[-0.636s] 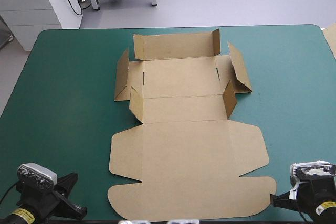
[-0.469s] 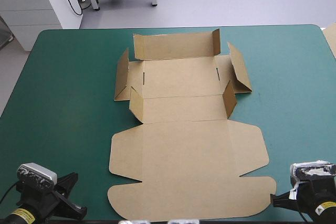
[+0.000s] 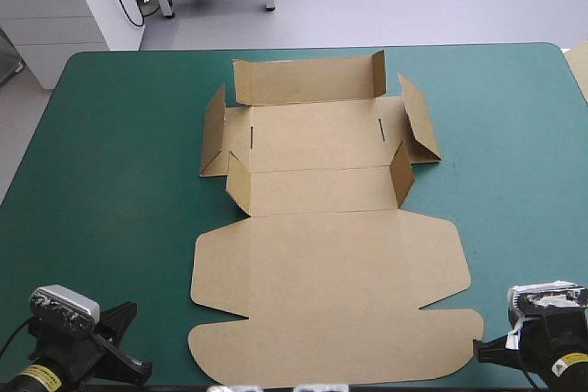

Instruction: Fold the box

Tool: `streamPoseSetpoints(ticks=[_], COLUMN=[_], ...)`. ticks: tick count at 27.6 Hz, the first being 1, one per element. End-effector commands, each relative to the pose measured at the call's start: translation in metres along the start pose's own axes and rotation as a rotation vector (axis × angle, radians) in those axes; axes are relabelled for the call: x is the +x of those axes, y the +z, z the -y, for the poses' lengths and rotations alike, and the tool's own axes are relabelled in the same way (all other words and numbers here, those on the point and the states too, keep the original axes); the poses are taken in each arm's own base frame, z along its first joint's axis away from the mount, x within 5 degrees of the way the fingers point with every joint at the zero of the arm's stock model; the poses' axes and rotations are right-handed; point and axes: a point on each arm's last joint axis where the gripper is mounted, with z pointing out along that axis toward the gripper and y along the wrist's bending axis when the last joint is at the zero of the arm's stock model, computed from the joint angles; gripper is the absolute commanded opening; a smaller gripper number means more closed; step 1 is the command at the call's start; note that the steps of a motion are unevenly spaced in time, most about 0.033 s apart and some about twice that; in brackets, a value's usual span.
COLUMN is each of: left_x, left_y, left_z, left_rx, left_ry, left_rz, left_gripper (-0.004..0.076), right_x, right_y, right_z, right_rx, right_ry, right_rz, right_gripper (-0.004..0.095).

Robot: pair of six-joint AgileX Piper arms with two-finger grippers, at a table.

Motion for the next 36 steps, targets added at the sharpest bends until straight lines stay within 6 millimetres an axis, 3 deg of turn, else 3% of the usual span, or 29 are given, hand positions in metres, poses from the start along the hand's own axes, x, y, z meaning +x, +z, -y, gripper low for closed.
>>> streamPoseSetpoints(ticks=[1, 9, 17, 32, 36], left_x=[-0.013, -0.013, -0.013, -0.013, -0.013], left_y=[-0.004, -0.004, -0.004, -0.004, -0.004], left_z=[0.000, 0.000, 0.000, 0.000, 0.000], left_rx=[-0.002, -0.002, -0.002, -0.003, -0.004], left_ry=[-0.010, -0.010, -0.010, -0.011, -0.011], left_rz=[0.082, 0.082, 0.082, 0.088, 0.090], left_gripper=[-0.0008, -0.0008, -0.0008, -0.0008, -0.0008], right_x=[-0.011, -0.026, -0.072, -0.223, -0.263], right_y=[-0.005, -0.020, -0.032, 0.000, 0.023], right_z=[0.001, 0.002, 0.007, 0.014, 0.019], right_rx=[0.011, 0.019, 0.010, -0.202, -0.231], right_ry=[-0.004, -0.008, -0.033, -0.060, -0.055], right_rz=[0.073, 0.128, 0.101, 0.029, 0.005], right_gripper=[-0.0016, -0.0016, -0.0016, -0.0015, -0.0015])
